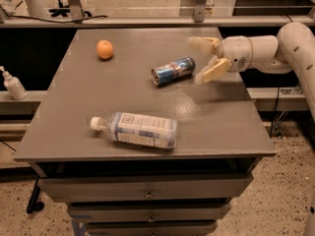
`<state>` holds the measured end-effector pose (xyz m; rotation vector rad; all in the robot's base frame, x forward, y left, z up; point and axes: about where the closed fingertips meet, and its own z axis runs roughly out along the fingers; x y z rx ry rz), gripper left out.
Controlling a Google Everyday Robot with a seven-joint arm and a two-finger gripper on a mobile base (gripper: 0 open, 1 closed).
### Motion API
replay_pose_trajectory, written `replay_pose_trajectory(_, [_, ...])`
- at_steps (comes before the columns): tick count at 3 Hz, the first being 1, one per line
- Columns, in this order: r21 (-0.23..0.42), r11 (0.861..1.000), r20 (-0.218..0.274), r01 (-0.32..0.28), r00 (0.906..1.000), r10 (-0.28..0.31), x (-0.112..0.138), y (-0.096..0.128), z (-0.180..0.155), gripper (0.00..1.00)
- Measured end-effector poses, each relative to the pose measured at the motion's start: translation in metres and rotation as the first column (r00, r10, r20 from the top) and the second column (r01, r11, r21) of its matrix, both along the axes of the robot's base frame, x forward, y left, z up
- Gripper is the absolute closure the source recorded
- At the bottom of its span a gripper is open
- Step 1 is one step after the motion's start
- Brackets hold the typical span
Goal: Knock redbull can over
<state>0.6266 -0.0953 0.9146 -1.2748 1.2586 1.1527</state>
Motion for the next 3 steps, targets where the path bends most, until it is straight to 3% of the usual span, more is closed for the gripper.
replay_pose_trajectory(1, [-0.035, 0.999, 0.027, 0.007, 0.9996, -0.006, 0.001, -0.004, 0.002, 0.0])
replay_pose_trajectory(2, [-0.091, 0.994, 0.056, 0.062, 0.9968, -0.057, 0.012, -0.032, 0.003, 0.0])
replay_pose_trajectory(3, [-0.093, 0.993, 0.069, 0.075, 0.9953, -0.069, 0.015, -0.036, 0.008, 0.0])
